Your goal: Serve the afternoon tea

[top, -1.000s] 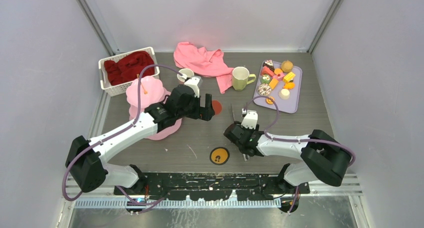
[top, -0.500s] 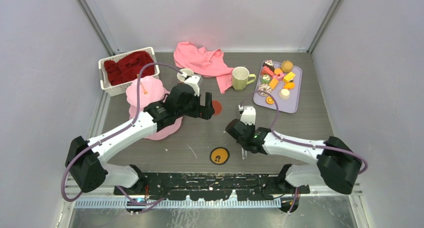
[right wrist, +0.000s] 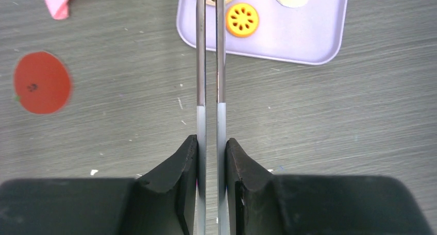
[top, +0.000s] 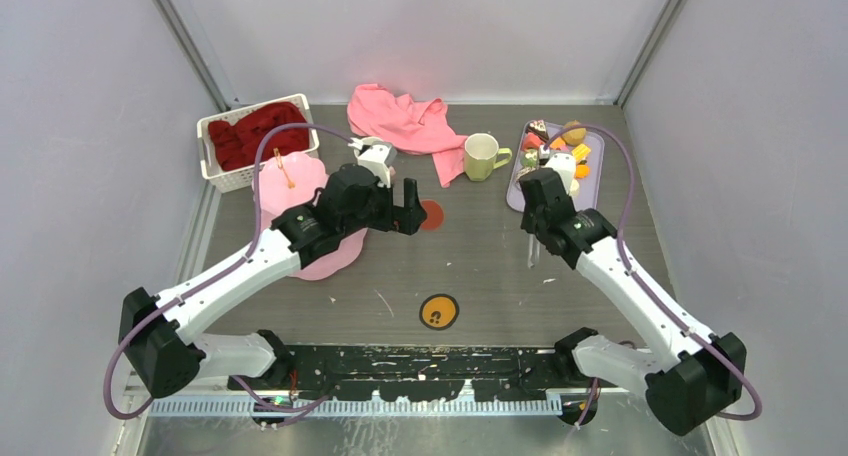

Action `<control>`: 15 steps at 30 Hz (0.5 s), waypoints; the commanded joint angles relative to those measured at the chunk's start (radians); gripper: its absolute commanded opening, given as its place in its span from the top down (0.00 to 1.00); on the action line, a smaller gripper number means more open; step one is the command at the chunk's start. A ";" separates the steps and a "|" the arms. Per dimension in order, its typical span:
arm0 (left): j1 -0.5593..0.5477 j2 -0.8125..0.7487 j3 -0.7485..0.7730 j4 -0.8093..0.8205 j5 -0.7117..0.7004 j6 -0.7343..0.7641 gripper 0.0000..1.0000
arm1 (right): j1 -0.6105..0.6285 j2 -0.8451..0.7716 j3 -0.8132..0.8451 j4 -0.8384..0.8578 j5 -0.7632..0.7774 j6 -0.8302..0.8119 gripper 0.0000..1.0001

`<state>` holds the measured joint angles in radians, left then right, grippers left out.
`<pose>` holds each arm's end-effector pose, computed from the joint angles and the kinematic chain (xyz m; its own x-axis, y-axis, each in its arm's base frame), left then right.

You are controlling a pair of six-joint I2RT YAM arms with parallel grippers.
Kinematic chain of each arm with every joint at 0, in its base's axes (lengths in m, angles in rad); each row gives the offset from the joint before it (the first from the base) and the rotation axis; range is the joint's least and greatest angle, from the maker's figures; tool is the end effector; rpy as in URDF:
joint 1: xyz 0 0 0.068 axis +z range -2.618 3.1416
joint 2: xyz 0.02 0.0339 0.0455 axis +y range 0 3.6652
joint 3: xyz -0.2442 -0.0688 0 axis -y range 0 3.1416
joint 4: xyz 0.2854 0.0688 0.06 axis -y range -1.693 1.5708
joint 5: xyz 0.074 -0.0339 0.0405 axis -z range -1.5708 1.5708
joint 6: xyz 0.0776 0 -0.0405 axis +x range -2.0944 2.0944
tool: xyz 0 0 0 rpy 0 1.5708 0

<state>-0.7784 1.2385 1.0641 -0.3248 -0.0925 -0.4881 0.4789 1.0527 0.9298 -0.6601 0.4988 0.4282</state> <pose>0.2647 -0.2509 0.2815 -0.6018 -0.0623 -0.7962 0.4066 0.8341 -0.3727 0.2749 0.1009 0.2499 -0.6126 0.0928 -0.7849 0.1656 0.9861 -0.0127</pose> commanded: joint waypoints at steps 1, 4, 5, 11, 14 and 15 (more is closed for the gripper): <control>0.004 -0.011 0.023 0.050 0.003 0.005 0.01 | -0.073 0.054 0.064 -0.038 -0.084 -0.092 0.86; 0.003 -0.018 0.014 0.045 -0.001 0.003 0.01 | -0.111 0.090 0.096 -0.061 -0.086 -0.109 0.85; 0.003 -0.021 0.011 0.046 -0.004 0.001 0.01 | -0.127 0.105 0.107 -0.071 -0.090 -0.120 0.83; 0.002 -0.017 -0.005 0.054 0.003 -0.001 0.01 | -0.232 0.197 0.177 -0.072 -0.179 -0.171 0.77; 0.004 -0.013 -0.004 0.053 0.005 0.000 0.01 | -0.255 0.243 0.199 -0.081 -0.242 -0.202 0.70; 0.003 -0.011 -0.004 0.053 0.008 0.001 0.01 | -0.260 0.253 0.203 -0.085 -0.258 -0.207 0.69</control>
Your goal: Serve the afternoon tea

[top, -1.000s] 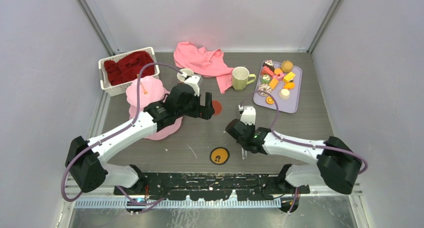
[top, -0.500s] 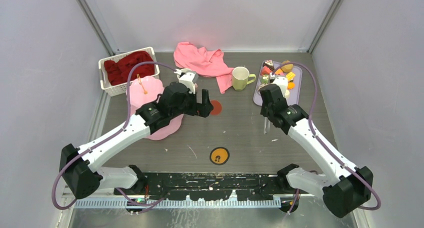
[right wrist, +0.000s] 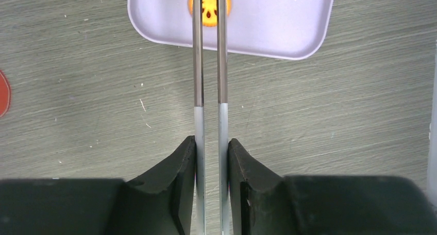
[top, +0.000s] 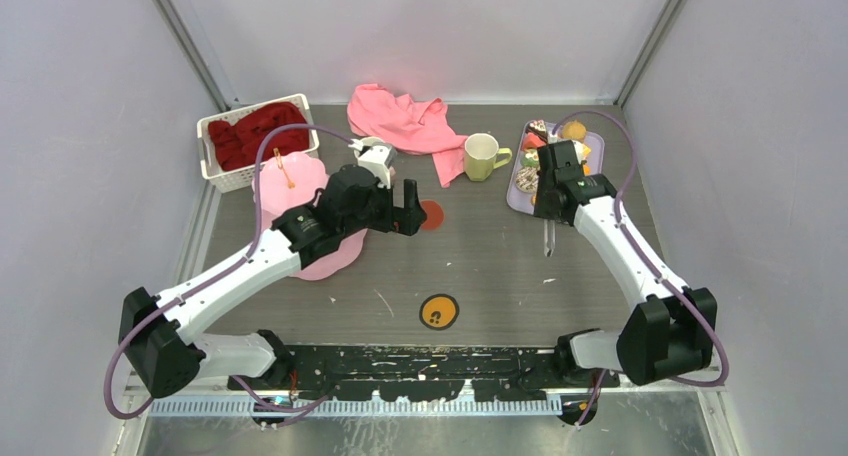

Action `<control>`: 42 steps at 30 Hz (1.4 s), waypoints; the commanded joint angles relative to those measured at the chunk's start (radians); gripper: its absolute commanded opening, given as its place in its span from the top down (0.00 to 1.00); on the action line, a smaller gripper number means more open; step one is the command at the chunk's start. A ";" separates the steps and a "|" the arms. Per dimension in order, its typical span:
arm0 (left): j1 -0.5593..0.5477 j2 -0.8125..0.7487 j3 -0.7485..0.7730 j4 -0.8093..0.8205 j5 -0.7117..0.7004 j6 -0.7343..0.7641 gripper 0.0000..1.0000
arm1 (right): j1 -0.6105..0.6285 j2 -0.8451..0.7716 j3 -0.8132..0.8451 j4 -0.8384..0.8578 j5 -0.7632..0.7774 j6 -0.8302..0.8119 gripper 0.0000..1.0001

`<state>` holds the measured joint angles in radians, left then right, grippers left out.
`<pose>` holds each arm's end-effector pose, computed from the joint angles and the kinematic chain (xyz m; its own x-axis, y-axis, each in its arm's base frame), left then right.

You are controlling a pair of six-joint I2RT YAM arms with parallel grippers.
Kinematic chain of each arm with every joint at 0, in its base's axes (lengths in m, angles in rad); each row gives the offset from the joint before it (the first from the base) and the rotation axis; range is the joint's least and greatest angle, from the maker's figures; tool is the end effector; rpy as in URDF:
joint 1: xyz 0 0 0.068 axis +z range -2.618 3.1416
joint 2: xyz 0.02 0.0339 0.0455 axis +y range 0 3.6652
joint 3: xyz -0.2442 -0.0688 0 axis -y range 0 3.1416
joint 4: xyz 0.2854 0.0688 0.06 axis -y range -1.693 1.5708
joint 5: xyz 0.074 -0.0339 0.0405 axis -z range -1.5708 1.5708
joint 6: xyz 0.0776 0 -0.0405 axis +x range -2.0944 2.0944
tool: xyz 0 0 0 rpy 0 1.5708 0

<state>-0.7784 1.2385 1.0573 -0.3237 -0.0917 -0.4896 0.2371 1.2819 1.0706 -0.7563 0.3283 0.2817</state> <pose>0.2644 -0.2507 0.2788 -0.6059 -0.0602 -0.7932 0.4047 0.8351 -0.3725 0.3225 0.0522 0.2250 -0.7813 0.0819 -0.6187 0.1797 0.9789 -0.0974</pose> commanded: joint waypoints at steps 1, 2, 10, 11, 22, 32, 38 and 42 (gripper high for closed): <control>0.003 -0.007 0.004 0.050 0.012 0.005 0.01 | -0.024 0.031 0.062 0.011 -0.098 -0.067 0.67; 0.003 -0.003 0.007 0.046 0.013 0.007 0.01 | -0.031 0.037 0.063 0.010 -0.131 -0.073 0.65; -0.009 0.108 0.073 -0.009 0.120 0.004 0.01 | -0.053 0.058 0.070 0.001 -0.154 -0.088 0.60; -0.019 0.125 0.082 -0.017 0.118 0.002 0.01 | -0.057 0.057 0.071 0.005 -0.154 -0.087 0.59; -0.074 0.287 0.196 -0.099 -0.012 -0.078 0.01 | -0.074 0.010 0.060 0.029 -0.121 -0.072 0.55; -0.160 0.449 0.292 -0.059 -0.126 -0.202 0.03 | -0.093 -0.020 0.047 0.063 -0.071 -0.057 0.54; -0.192 0.479 0.311 -0.043 -0.160 -0.240 0.03 | -0.094 -0.051 0.046 0.090 -0.087 -0.048 0.53; -0.192 0.441 0.259 0.006 -0.161 -0.235 0.03 | -0.117 -0.078 0.019 0.137 -0.088 -0.039 0.53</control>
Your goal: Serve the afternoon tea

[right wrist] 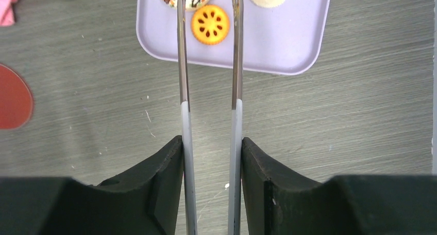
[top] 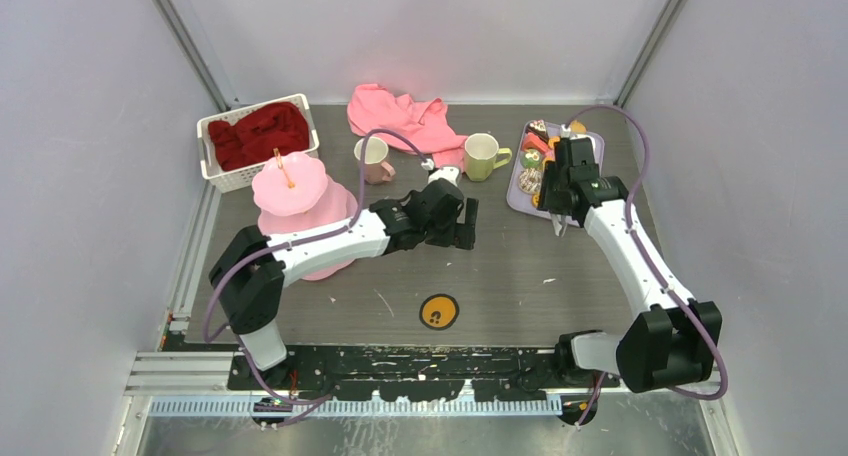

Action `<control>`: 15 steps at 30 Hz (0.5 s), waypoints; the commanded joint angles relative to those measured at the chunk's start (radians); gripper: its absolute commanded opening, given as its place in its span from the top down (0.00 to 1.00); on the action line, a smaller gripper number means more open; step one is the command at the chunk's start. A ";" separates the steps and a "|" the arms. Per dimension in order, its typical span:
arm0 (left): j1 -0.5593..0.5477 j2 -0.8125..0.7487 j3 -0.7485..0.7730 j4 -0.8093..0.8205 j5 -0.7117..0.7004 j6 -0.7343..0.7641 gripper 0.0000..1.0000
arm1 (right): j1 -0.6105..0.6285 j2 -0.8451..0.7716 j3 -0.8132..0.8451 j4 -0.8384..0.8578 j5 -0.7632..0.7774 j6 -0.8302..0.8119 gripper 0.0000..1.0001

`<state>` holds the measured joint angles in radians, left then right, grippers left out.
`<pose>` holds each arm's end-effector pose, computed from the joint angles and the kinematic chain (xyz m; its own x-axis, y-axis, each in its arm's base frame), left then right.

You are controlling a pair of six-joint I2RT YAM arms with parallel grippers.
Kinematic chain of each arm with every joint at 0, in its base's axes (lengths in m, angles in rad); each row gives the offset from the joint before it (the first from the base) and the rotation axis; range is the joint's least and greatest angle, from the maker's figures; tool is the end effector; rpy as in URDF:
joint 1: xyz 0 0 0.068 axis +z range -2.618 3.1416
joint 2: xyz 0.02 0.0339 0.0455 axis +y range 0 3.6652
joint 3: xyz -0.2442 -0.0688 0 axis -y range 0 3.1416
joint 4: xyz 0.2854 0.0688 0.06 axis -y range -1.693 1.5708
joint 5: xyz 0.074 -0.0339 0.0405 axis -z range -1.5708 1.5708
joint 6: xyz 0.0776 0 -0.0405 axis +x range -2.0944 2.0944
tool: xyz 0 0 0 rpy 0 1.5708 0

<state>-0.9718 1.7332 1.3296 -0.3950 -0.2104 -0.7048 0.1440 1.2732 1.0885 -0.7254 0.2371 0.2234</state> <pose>0.2672 -0.3626 0.1902 -0.7777 0.0155 -0.6284 0.2910 0.8950 -0.3381 0.3308 0.0296 0.2355 -0.7613 0.1072 -0.6395 0.1762 0.9833 -0.0449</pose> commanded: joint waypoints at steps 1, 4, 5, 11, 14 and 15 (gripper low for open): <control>0.001 -0.065 -0.025 0.086 -0.043 -0.014 0.03 | -0.042 -0.071 -0.005 0.120 -0.007 0.022 0.53; 0.002 -0.083 -0.043 0.097 -0.026 0.017 0.03 | -0.082 -0.056 -0.016 0.153 -0.103 0.030 0.53; 0.002 -0.085 -0.042 0.093 -0.017 0.027 0.03 | -0.086 -0.048 -0.020 0.162 -0.113 0.033 0.53; 0.002 -0.107 -0.060 0.092 0.011 0.038 0.03 | -0.104 -0.005 -0.053 0.206 -0.171 0.047 0.51; 0.001 -0.109 -0.065 0.096 0.025 0.044 0.03 | -0.109 -0.002 -0.069 0.221 -0.198 0.050 0.50; 0.001 -0.110 -0.065 0.100 0.037 0.053 0.03 | -0.110 -0.001 -0.075 0.224 -0.202 0.052 0.50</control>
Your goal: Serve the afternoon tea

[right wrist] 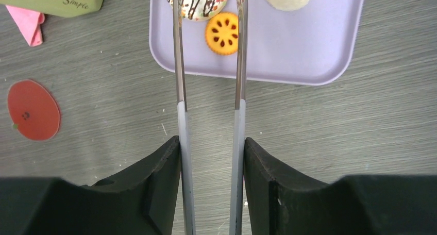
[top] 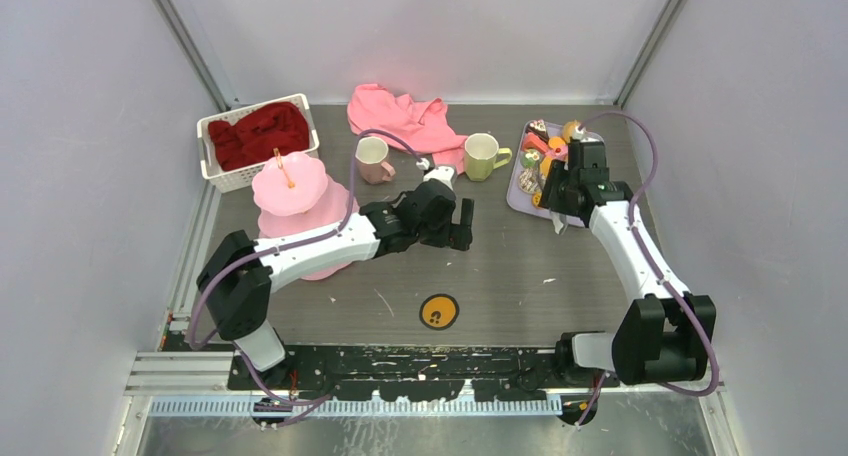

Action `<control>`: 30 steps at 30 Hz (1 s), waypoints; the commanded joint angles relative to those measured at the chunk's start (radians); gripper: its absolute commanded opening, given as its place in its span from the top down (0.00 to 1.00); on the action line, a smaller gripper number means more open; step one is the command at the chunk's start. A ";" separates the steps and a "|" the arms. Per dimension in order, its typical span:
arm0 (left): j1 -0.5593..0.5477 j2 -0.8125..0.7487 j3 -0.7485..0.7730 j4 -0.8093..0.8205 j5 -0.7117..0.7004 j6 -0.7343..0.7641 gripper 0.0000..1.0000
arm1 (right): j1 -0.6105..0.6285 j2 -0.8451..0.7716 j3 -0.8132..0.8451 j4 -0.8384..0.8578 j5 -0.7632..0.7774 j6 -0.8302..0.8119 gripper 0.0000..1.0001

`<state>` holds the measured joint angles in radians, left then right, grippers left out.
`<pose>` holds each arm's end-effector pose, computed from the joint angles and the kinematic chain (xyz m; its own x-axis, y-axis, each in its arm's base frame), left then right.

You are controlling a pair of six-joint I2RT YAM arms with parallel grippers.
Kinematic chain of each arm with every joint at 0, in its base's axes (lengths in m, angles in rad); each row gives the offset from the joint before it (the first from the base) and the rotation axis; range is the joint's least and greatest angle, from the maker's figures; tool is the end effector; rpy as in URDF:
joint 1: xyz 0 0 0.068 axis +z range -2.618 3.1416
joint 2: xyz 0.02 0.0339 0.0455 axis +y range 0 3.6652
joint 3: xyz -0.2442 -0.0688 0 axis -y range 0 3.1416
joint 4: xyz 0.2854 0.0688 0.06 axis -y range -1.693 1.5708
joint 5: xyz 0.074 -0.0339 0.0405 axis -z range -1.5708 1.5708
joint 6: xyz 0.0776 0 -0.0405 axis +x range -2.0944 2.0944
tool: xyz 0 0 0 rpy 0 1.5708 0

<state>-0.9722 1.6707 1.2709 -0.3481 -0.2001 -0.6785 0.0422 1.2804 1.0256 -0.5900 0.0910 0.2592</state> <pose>0.2610 -0.3553 0.1986 -0.7550 0.0153 -0.6556 0.3259 0.8763 -0.3549 0.3418 0.0074 0.2205 -0.7175 0.2252 -0.6591 0.2092 0.9723 0.1045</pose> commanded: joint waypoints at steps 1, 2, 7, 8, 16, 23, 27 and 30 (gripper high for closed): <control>0.002 -0.050 -0.005 0.058 0.042 0.040 0.03 | -0.011 -0.007 -0.017 0.088 -0.057 0.018 0.50; 0.003 -0.050 -0.004 0.059 0.054 0.048 0.03 | -0.014 -0.007 -0.021 0.090 -0.057 0.020 0.50; 0.002 -0.059 -0.007 0.052 0.059 0.078 0.03 | -0.032 -0.027 -0.042 0.097 -0.053 0.025 0.50; 0.002 -0.060 -0.008 0.051 0.058 0.084 0.03 | -0.034 -0.029 -0.045 0.095 -0.053 0.025 0.51; 0.002 -0.071 -0.011 0.046 0.054 0.108 0.03 | -0.046 -0.062 -0.095 0.112 -0.040 0.041 0.55; 0.001 -0.072 -0.014 0.040 0.050 0.112 0.03 | -0.069 -0.049 -0.119 0.144 -0.082 0.058 0.54; 0.001 -0.076 -0.017 0.035 0.045 0.112 0.03 | -0.114 -0.062 -0.144 0.192 -0.129 0.087 0.55; 0.002 -0.084 -0.024 0.035 0.035 0.111 0.03 | -0.147 -0.061 -0.149 0.203 -0.184 0.094 0.58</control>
<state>-0.9722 1.6451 1.2564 -0.3477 -0.1459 -0.5850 -0.0639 1.2606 0.8795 -0.4759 -0.0204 0.3241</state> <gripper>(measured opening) 0.970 0.457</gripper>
